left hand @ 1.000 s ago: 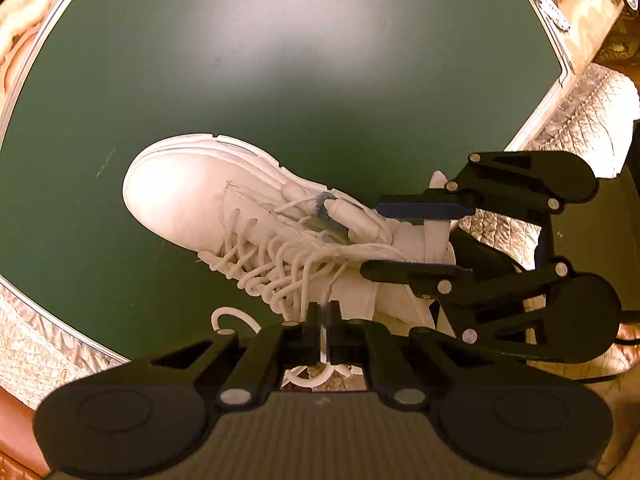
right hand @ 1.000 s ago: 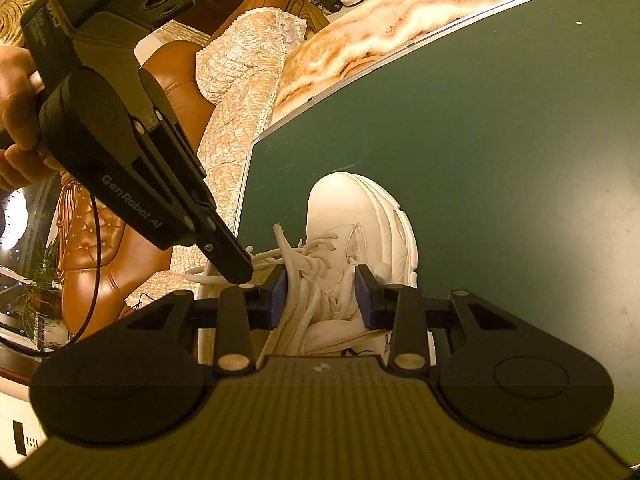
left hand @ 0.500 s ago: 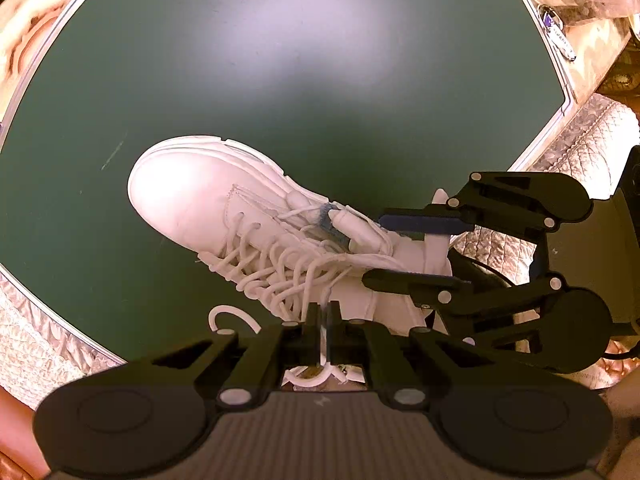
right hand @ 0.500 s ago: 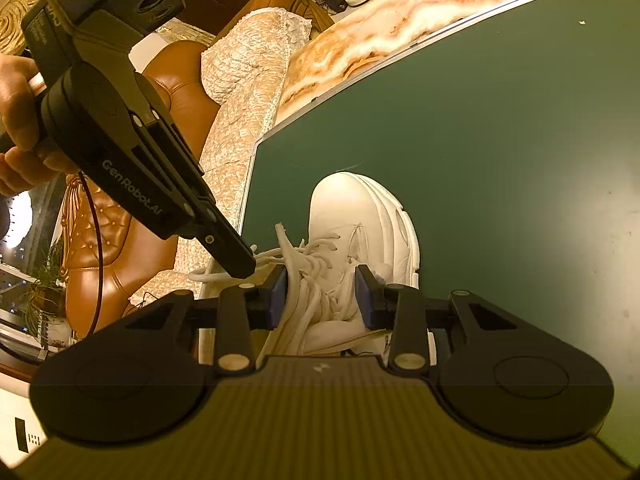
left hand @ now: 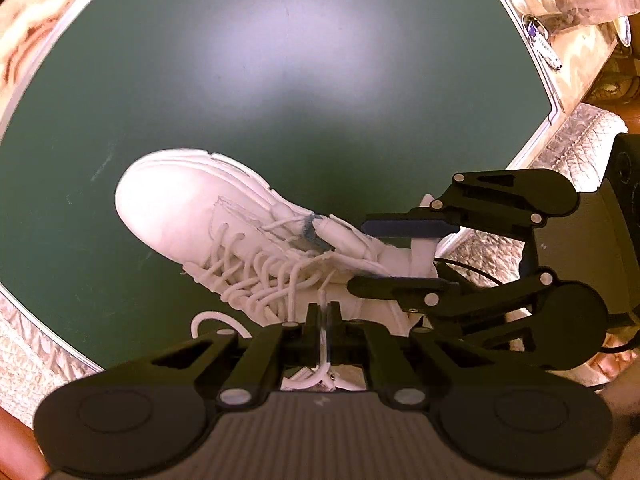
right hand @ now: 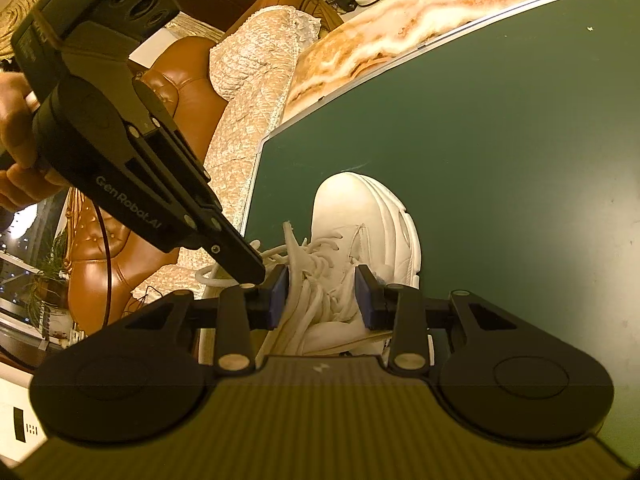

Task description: Lace up shoes with both hands

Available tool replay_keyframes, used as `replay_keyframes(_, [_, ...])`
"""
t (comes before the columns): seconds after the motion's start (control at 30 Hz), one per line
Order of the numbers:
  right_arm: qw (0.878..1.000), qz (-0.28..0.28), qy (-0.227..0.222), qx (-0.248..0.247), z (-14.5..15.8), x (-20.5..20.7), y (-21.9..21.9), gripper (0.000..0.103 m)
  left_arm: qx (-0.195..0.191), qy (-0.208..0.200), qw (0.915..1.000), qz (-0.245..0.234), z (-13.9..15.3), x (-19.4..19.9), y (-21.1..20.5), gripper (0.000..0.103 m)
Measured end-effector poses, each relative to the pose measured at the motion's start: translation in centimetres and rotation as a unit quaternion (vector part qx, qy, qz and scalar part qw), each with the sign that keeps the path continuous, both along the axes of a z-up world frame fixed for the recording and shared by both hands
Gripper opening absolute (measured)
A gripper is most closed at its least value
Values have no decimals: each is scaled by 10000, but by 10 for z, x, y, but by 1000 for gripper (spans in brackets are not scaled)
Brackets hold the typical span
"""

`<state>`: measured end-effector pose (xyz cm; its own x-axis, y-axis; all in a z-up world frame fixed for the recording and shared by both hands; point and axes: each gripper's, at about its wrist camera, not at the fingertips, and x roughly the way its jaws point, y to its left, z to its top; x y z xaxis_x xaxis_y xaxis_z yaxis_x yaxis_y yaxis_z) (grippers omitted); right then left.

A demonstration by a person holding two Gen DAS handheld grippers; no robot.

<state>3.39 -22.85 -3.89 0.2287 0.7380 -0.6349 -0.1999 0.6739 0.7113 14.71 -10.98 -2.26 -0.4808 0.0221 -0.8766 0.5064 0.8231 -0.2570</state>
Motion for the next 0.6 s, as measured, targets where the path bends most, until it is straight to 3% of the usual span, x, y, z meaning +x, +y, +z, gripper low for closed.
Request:
replay_keyframes(0.2, [9999, -83, -35, 122, 3, 1, -11, 42, -435, -100, 9990, -8, 12, -4, -6, 1])
replay_keyframes(0.5, [9988, -480, -5, -49, -1, 7, -25, 42, -409, -330, 9986, 4, 11, -1, -6, 1])
replay_keyframes(0.6, [9999, -96, -137, -3, -7, 11, -20, 42, -402, -521, 9976, -234, 12, -5, -9, 1])
